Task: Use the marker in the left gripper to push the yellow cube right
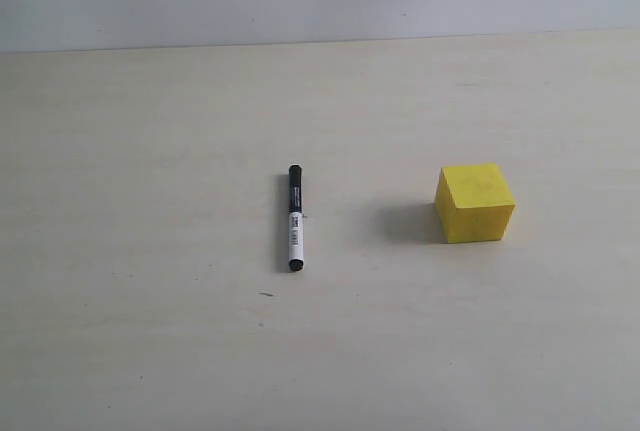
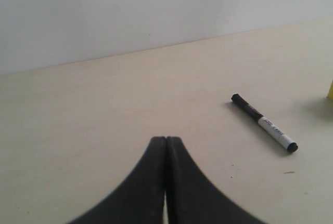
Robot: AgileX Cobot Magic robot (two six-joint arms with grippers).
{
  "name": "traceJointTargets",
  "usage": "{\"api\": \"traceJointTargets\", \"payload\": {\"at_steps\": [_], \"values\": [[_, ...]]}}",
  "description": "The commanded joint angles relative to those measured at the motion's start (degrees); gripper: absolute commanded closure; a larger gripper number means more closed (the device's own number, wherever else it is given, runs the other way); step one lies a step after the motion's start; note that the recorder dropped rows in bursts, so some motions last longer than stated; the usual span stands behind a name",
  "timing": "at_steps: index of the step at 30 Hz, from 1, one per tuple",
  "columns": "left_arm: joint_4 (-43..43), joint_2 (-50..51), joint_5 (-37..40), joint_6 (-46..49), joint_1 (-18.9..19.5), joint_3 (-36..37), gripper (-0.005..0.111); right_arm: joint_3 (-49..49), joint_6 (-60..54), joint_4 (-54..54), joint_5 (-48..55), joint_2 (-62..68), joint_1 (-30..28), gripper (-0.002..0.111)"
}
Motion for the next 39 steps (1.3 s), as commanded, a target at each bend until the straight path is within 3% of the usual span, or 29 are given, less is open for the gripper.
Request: {"api": "traceJointTargets", "payload": {"at_steps": [1, 7, 35, 39], "values": [[0.82, -0.25, 0.19, -6.58, 0.24, 0.19, 0.107, 0.28, -0.11, -0.24, -0.71, -0.28, -0.24, 0.108], [11.73, -0.25, 0.19, -19.42, 0.24, 0.19, 0.107, 0.28, -0.11, -0.24, -0.71, -0.28, -0.24, 0.108], [12.21, -0.25, 3.77, -19.39, 0.24, 0.19, 0.107, 0.28, -0.11, -0.35, -0.71, -0.28, -0.24, 0.108], [12.21, -0.25, 3.77, -19.39, 4.57, 0.19, 0.107, 0.28, -0.11, -0.35, -0.71, -0.28, -0.24, 0.108]]}}
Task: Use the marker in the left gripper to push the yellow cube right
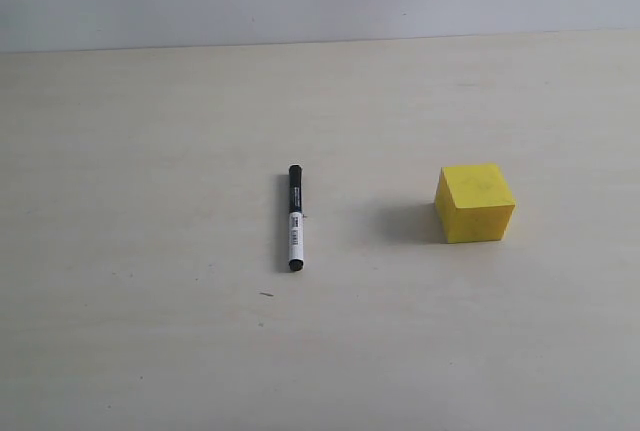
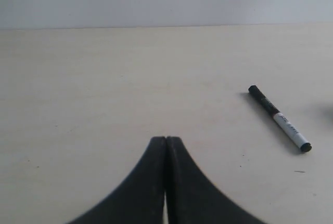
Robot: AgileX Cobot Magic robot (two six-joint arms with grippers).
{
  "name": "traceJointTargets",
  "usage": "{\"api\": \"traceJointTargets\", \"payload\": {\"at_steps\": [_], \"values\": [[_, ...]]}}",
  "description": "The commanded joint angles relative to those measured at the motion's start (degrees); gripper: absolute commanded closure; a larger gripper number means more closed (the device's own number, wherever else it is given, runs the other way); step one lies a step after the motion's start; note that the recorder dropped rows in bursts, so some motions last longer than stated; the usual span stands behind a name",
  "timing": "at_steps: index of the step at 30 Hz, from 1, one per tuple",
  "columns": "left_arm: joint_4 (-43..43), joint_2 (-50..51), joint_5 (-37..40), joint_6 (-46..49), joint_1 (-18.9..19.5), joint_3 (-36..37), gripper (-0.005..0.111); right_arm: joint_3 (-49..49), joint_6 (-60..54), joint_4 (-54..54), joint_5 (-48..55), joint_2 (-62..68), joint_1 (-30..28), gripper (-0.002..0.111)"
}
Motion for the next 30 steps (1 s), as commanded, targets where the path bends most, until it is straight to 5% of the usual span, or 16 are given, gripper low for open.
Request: {"api": "traceJointTargets", "payload": {"at_steps": [1, 5, 30], "values": [[0.05, -0.25, -0.2, -0.09, 4.74, 0.19, 0.107, 0.28, -0.11, -0.35, -0.71, -0.28, -0.24, 0.108], [0.05, -0.25, -0.2, -0.09, 8.78, 0.19, 0.107, 0.28, -0.11, -0.35, -0.71, -0.28, -0.24, 0.108], [0.05, -0.25, -0.2, 0.03, 8.77, 0.19, 0.107, 0.28, -0.11, -0.35, -0.71, -0.28, -0.24, 0.108]]}}
